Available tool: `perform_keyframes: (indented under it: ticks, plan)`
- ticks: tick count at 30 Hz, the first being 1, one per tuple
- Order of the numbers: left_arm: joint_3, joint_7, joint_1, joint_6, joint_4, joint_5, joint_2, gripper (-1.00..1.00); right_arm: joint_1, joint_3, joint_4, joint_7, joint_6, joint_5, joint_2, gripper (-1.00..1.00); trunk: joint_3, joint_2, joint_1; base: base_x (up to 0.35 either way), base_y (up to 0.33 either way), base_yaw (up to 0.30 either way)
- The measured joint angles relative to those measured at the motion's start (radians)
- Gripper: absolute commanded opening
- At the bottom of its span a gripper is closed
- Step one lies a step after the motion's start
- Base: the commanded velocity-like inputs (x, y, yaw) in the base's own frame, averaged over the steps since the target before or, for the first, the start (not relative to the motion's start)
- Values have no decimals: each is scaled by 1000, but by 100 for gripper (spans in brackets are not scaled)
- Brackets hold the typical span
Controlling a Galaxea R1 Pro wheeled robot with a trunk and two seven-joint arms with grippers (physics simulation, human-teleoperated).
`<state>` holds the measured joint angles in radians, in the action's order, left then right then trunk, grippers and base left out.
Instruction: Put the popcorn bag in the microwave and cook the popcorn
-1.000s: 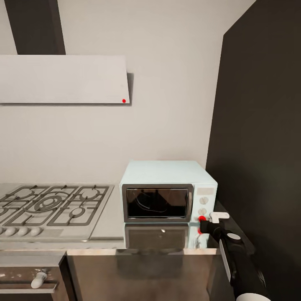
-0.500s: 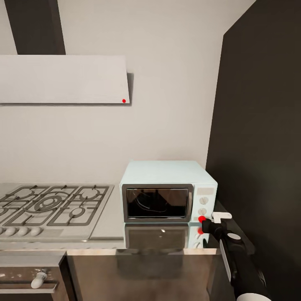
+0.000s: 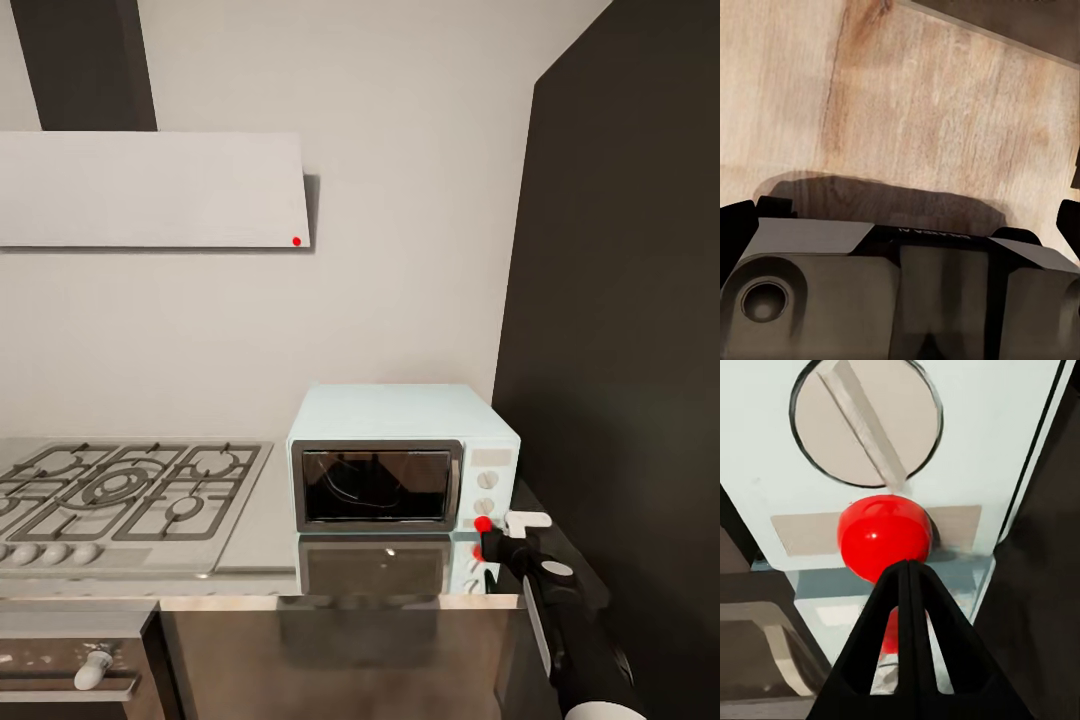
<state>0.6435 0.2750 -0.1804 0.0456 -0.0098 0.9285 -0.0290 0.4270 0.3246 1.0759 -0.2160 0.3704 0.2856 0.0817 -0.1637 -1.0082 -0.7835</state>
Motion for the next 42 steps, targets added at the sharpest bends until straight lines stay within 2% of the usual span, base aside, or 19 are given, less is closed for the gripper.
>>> perform_keyframes:
  ticks: [8,23,29,32,42]
  plan:
    - [0,0,0,0,0,0,0,100,0,1,-73,0,-55,3,-2,-100,0,0,0,0,0,0]
    - [0,1,0,0,0,1,0,100,0,4,-58,-1,-60,3,-2,-100,0,0,0,26,0,0]
    - [0,1,0,1,0,2,0,100,0,4,-58,-1,-60,3,-2,-100,0,0,0,162,0,0]
    - [-1,0,0,1,0,2,0,100,-14,3,-44,-3,-58,-3,-2,-100,0,-1,1,52,0,0]
    - [-1,0,0,1,0,2,0,100,-20,3,-51,-3,-59,-1,-2,-100,0,-1,10,42,0,0]
